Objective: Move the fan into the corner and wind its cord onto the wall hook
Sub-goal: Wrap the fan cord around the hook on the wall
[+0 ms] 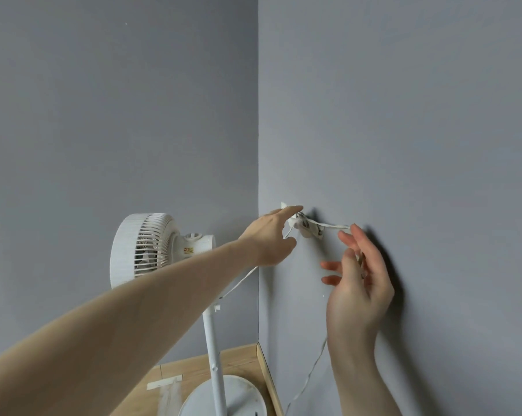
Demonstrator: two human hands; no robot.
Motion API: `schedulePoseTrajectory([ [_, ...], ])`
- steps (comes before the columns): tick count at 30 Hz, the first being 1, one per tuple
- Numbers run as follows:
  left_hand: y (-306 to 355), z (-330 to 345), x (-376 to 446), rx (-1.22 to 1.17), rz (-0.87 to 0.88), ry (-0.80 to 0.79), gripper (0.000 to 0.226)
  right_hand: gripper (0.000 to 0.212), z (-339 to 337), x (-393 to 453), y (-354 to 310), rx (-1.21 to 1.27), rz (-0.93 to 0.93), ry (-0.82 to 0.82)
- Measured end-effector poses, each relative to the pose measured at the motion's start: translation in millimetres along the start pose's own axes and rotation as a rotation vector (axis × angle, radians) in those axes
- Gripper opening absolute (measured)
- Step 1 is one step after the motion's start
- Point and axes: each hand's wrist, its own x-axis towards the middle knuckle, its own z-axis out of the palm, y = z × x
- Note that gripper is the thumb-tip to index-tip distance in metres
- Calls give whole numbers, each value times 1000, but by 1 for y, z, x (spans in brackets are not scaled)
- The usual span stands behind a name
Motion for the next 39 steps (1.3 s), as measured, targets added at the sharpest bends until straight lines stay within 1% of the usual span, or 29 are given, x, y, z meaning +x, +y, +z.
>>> schedulePoseTrajectory([
  [3,0,6,6,-3,48,55,63,41,-3,-3,10,-41,-15,20],
  [7,-5,11,10,-5,95,183,41,45,-4,-12,28,-154,-49,-3],
  [10,-10,16,13,-44,57,224,38,48,-2,-18,45,-236,-24,-25],
  [13,-13,22,16,-82,22,246,38,56,-1,-22,53,-277,54,-49],
  [18,-13,28,19,-131,36,274,39,63,-1,-20,62,-295,248,-130],
  [22,-12,32,20,-112,56,289,41,67,2,-17,74,-317,402,-166],
  [24,-12,29,18,-56,113,289,43,66,3,-13,77,-301,467,-161],
  [27,-17,25,14,83,239,277,44,67,4,-7,86,-230,612,-172],
  [29,-22,23,14,151,283,268,45,62,6,-1,92,-162,699,-157],
  [30,-24,23,15,170,295,261,48,50,7,3,94,-94,729,-135],
  [31,-24,23,15,180,308,248,51,28,9,5,92,-8,754,-108],
  [33,-24,24,15,229,345,169,64,26,13,7,88,139,714,9],
  [34,-26,27,15,282,366,107,73,30,16,5,86,188,660,78],
  [36,-30,36,13,368,396,27,89,39,21,0,84,165,535,161],
  [37,-30,39,12,368,393,37,91,41,23,-4,85,120,492,183],
  [39,-30,40,13,317,399,104,88,44,23,-8,93,23,449,180],
])
